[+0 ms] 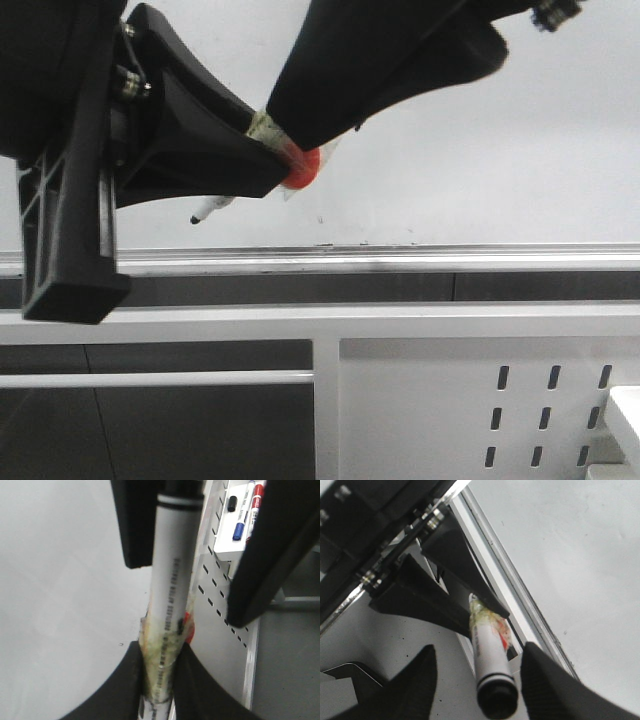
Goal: Write number 1 on whiteboard
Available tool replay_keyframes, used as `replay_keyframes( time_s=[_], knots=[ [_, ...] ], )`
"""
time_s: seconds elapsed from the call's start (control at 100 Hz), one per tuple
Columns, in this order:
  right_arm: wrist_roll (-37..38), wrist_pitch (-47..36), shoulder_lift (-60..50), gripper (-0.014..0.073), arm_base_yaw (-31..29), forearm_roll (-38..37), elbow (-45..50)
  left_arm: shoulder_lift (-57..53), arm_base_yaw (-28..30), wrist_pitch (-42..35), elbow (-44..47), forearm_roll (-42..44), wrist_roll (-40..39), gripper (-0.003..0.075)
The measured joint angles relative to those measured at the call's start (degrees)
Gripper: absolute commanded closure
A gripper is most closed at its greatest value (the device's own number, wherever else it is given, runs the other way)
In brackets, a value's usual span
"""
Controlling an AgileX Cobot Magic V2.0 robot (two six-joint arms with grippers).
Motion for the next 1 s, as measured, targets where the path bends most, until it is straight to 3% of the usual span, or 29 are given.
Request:
replay_keyframes(
  time_s=[0.05, 0.16, 0.29, 0.36, 0.51, 0.58, 1.0],
  knots=[
    [0.00, 0.00, 0.00, 0.0420, 0.00, 0.00, 0.00, 0.00, 0.00, -0.12, 0.00, 0.00, 0.00, 0.0740],
    [0.00, -0.09, 0.00, 0.0669, 0.00, -0.30, -0.02, 0.00, 0.00, -0.42, 0.00, 0.14, 0.00, 0.0740],
    [0.00, -0.09, 0.00, 0.0664, 0.00, -0.40, -0.02, 0.00, 0.00, -0.29, 0.00, 0.45, 0.11, 0.0736],
    [0.00, -0.09, 0.00, 0.0664, 0.00, -0.40, -0.02, 0.00, 0.00, -0.29, 0.00, 0.52, 0.11, 0.0687],
    [0.00, -0.09, 0.00, 0.0664, 0.00, -0.14, -0.02, 0.00, 0.00, -0.29, 0.00, 0.52, 0.11, 0.0399],
    [0.41, -0.33, 0.00, 0.0664, 0.00, 0.22, -0.02, 0.00, 0.00, -0.41, 0.00, -0.29, 0.11, 0.0330],
    [5.72, -5.81, -3.17, 0.0664, -3.28, 0.63, 2.51, -12.79, 0.00, 1.44, 0.26, -14.95, -0.10, 0.0334]
  ],
)
